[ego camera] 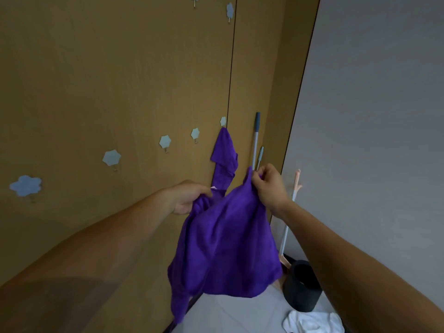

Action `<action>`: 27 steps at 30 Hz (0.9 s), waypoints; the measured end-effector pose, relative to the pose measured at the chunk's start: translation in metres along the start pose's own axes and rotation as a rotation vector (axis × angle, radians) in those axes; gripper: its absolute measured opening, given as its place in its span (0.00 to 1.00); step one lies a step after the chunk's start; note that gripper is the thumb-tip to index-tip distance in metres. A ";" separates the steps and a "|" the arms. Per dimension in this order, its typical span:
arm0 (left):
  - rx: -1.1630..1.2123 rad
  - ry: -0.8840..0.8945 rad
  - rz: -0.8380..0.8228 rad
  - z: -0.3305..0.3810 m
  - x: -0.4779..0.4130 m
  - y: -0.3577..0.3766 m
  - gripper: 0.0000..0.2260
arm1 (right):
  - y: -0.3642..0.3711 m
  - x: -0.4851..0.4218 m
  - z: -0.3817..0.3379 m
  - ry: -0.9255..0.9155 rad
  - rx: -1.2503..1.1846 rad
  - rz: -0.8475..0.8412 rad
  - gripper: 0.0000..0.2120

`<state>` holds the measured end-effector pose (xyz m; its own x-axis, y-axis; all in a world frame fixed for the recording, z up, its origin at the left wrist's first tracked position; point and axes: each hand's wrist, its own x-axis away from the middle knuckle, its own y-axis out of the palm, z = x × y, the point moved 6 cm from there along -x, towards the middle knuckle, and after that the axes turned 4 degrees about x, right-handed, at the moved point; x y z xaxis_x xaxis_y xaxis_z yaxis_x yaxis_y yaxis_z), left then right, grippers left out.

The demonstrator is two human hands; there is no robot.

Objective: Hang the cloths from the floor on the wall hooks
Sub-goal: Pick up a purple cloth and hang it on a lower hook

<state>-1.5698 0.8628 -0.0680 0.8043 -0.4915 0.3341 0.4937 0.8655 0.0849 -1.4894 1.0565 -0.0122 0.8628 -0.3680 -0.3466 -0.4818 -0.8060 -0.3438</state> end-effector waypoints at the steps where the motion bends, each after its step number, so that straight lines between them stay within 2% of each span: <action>1: 0.000 0.045 0.026 0.003 -0.002 -0.001 0.08 | 0.005 0.000 0.000 -0.001 -0.017 -0.033 0.04; 3: 0.038 0.126 0.069 0.009 -0.005 0.000 0.09 | 0.015 0.000 -0.001 -0.004 -0.020 -0.100 0.01; 6: 0.088 0.209 0.096 0.017 -0.008 0.001 0.05 | 0.025 0.001 -0.007 0.024 0.003 -0.207 0.07; 12: 0.147 0.311 0.177 0.023 -0.008 -0.007 0.05 | 0.037 0.009 -0.011 0.146 -0.110 -0.473 0.09; 14: 0.120 0.337 0.197 0.024 -0.008 -0.008 0.05 | 0.038 0.007 -0.016 0.136 -0.122 -0.451 0.10; 17: 0.075 0.377 0.206 0.026 -0.006 -0.007 0.06 | 0.035 0.002 -0.026 0.062 -0.092 -0.310 0.12; 20: 0.013 0.393 0.192 0.028 -0.005 -0.005 0.09 | 0.034 0.003 -0.035 0.038 -0.014 -0.240 0.21; 24: -0.010 0.403 0.141 0.031 -0.004 -0.005 0.08 | 0.037 0.005 -0.040 0.051 -0.023 -0.266 0.18; 27: 0.001 0.392 0.154 0.031 -0.005 -0.010 0.09 | 0.044 0.010 -0.045 0.068 -0.068 -0.377 0.13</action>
<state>-1.5889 0.8599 -0.0412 0.9338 -0.3555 -0.0394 0.3574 0.9319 0.0623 -1.4953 0.9961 0.0087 0.9868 -0.0679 -0.1472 -0.1195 -0.9185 -0.3769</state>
